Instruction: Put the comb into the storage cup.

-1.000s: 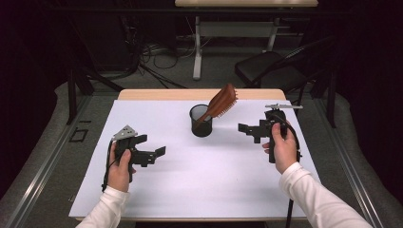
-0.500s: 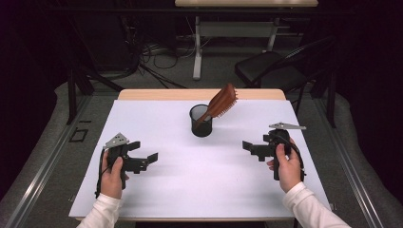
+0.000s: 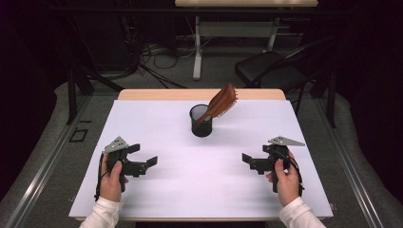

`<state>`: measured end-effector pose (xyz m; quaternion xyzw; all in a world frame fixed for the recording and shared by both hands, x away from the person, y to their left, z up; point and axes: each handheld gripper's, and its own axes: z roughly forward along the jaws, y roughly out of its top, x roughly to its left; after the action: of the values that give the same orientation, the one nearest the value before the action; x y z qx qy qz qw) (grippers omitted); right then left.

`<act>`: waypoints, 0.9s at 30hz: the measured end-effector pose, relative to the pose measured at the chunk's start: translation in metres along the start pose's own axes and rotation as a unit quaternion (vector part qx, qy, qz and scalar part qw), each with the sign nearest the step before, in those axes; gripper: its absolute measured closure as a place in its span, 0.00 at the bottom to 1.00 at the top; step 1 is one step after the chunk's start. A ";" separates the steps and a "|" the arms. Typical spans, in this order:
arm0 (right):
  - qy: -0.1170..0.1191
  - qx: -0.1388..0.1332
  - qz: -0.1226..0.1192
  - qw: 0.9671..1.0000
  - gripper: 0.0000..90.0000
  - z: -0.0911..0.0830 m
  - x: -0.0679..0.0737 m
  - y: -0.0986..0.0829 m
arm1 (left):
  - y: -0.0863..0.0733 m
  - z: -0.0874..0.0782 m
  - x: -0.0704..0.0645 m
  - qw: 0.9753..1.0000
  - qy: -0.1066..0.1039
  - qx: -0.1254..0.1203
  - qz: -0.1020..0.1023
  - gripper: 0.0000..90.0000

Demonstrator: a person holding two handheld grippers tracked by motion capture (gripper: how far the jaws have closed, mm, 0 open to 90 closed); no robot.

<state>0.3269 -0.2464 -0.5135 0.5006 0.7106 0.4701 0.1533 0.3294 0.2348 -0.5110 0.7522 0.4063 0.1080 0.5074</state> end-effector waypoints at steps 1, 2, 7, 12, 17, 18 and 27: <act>0.001 -0.001 -0.001 1.000 0.01 0.000 0.001 -0.001 | 0.000 0.000 0.000 1.000 -0.001 0.000 0.000 0.02; 0.001 -0.001 -0.002 1.000 0.01 0.000 0.001 -0.003 | -0.001 0.000 0.000 1.000 -0.001 0.001 0.000 0.02; 0.005 -0.006 0.001 1.000 0.01 0.000 0.002 -0.007 | -0.003 0.001 0.001 1.000 -0.002 0.001 0.001 0.02; 0.005 -0.010 0.002 1.000 0.02 -0.001 0.002 -0.012 | -0.005 0.002 0.001 1.000 -0.002 0.002 0.000 0.02; 0.004 -0.012 0.003 1.000 0.02 -0.003 0.001 -0.014 | -0.007 0.003 0.001 1.000 -0.003 0.004 0.001 0.02; 0.005 -0.012 0.003 1.000 0.02 -0.004 0.001 -0.014 | -0.007 0.003 0.001 1.000 -0.003 0.004 0.001 0.02; 0.005 -0.016 -0.001 1.000 0.02 -0.003 0.002 -0.018 | -0.009 0.003 0.002 1.000 -0.003 0.004 0.002 0.02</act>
<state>0.3140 -0.2474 -0.5266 0.4951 0.7042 0.4836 0.1587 0.3280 0.2353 -0.5205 0.7554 0.4038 0.1053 0.5052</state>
